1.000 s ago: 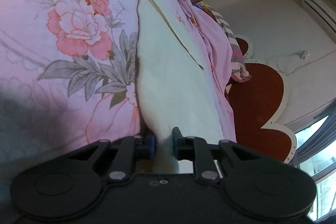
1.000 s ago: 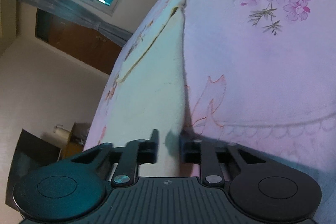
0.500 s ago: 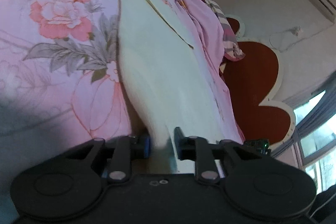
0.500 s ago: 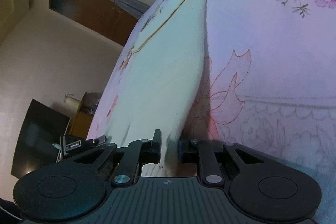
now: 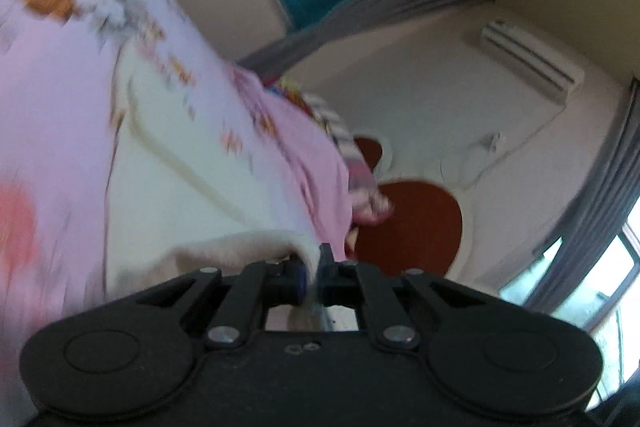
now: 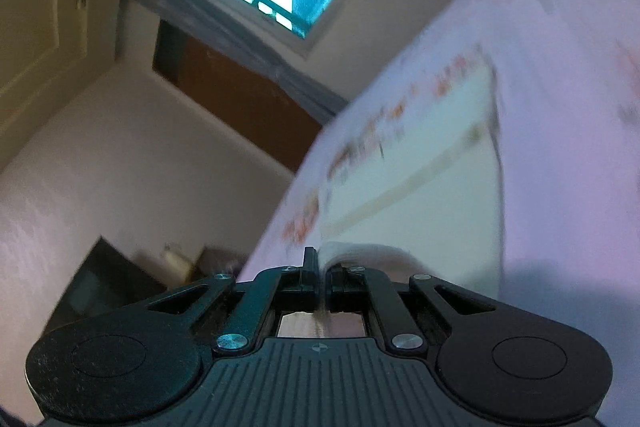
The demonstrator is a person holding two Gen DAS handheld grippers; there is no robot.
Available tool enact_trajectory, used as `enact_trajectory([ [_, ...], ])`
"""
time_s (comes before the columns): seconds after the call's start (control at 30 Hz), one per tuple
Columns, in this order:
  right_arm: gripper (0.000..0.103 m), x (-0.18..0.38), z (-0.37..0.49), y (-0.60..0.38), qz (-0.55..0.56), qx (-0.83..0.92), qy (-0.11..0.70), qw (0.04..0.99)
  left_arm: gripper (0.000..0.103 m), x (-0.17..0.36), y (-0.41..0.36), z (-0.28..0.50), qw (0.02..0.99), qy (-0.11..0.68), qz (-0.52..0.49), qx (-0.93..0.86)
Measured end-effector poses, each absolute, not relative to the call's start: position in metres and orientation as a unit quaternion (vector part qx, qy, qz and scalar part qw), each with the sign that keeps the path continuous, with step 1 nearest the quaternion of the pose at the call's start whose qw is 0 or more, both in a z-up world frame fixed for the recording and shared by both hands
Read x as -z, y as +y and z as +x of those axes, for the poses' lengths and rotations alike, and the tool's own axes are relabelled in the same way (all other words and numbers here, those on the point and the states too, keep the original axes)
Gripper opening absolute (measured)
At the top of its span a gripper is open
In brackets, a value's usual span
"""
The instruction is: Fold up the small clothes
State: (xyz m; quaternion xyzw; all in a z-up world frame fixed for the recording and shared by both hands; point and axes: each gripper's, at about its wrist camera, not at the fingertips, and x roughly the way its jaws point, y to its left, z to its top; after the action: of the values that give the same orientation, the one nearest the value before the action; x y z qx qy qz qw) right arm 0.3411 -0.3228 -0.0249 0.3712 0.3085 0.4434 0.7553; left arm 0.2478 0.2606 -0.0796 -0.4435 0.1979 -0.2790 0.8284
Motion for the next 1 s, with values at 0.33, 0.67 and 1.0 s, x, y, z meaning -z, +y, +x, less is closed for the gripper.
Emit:
enact_trajectory([
  [0.33, 0.003, 0.059, 0.544, -0.277, 0.443, -0.386, 0.348, 0.731, 0.005, 0.088, 0.288, 0.416, 0.828, 0.229, -0.463, 0.218],
  [0.67, 0.008, 0.141, 0.605, -0.272, 0.474, -0.339, 0.425, 0.693, 0.043, 0.138, 0.308, 0.458, 0.784, 0.305, -0.518, 0.155],
  [1.0, 0.012, 0.115, 0.592, -0.275, 0.398, -0.378, 0.405, 0.731, 0.003, 0.130, 0.292, 0.473, 0.805, 0.298, -0.485, 0.167],
])
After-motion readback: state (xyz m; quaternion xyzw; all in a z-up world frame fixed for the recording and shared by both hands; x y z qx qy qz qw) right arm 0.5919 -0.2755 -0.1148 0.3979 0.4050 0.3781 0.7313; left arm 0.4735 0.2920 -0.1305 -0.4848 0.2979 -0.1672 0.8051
